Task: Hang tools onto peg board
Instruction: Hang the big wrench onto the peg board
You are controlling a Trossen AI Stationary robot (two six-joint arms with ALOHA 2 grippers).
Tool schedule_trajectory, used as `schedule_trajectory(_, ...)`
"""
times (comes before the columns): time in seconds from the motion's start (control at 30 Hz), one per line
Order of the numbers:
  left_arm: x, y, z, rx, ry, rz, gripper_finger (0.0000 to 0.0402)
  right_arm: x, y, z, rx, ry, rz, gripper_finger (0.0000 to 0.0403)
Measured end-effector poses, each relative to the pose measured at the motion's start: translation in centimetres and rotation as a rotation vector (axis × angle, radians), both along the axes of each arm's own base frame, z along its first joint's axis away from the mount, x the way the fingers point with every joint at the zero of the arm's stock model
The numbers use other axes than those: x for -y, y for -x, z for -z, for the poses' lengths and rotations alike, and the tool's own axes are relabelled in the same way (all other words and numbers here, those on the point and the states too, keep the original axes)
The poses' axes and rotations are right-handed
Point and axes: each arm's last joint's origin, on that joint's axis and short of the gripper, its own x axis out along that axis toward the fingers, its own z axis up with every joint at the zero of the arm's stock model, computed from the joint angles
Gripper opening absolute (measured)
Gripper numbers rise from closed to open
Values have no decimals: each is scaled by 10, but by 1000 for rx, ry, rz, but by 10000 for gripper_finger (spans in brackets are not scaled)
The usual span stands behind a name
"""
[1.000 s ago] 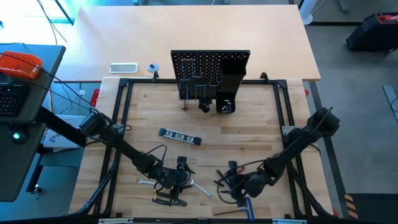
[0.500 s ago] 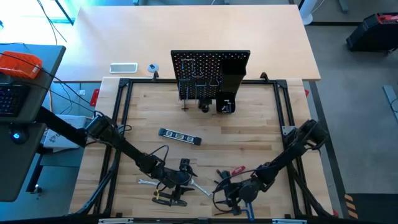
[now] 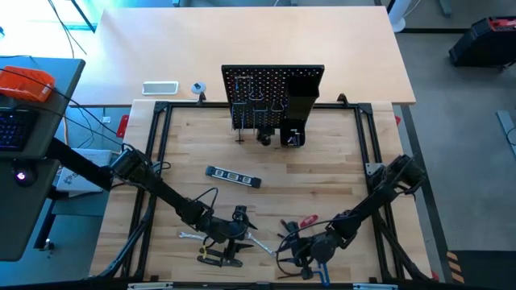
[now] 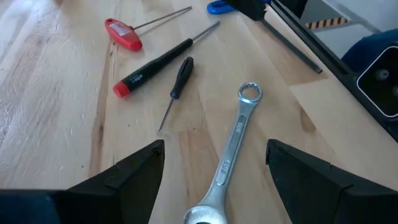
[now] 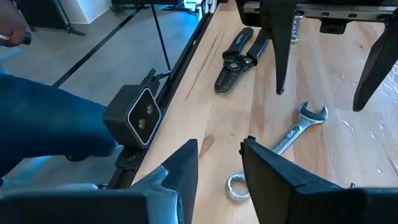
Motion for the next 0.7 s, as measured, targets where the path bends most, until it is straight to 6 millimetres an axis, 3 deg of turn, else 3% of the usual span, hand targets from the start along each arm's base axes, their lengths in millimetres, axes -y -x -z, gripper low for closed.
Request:
schedule_trajectory(0.37,-4,-2,1,-4,-15,-2,275,0,0,6,-6,59,-10,119)
schedule_trajectory(0.53,-5,-3,1,-7,-17,1,275,-6,-4,28,31,75,-36,119)
schedule_trajectory(0.7,-5,-3,1,-13,-7,23,275,-8,-5,30,70,76,-19,119)
